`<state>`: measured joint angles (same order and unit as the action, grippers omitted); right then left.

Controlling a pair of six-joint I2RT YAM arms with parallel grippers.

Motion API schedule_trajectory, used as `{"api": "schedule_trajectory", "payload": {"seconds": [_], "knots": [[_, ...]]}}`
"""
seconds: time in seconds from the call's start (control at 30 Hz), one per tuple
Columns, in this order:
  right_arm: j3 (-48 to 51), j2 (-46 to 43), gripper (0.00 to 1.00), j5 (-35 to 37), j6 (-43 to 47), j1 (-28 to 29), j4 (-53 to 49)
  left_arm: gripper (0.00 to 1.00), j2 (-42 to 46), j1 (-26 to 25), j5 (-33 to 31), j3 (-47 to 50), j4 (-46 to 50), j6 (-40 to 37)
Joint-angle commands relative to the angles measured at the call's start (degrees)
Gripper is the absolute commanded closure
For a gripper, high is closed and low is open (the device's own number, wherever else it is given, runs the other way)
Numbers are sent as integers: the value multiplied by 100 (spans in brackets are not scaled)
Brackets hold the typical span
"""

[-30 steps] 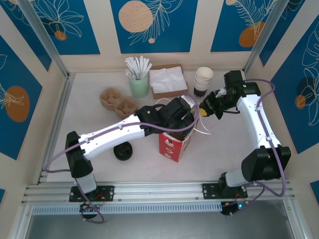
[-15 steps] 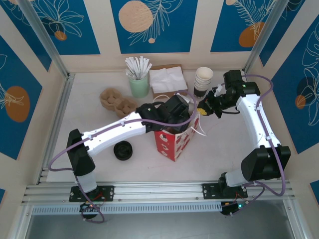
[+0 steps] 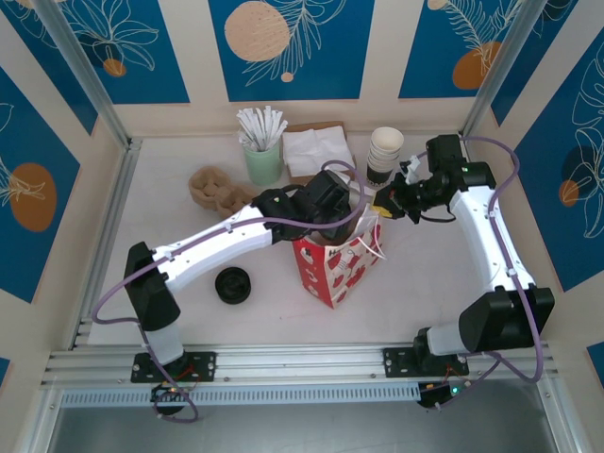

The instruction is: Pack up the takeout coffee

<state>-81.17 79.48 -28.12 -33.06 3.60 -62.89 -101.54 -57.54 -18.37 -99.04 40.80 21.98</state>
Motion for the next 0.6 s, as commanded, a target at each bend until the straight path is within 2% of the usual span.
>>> {"api": "schedule_trajectory", "payload": {"seconds": [0.0, 0.33, 0.57], "knots": [[133, -235, 100, -463, 220, 53, 304, 30, 28, 54, 155, -71, -177, -19], [352, -324, 100, -749, 250, 88, 765, 30, 92, 50, 541, 184, -558, -10], [540, -255, 100, -355, 589, 76, 212, 30, 123, 12, 443, 533, -685, 16]]}}
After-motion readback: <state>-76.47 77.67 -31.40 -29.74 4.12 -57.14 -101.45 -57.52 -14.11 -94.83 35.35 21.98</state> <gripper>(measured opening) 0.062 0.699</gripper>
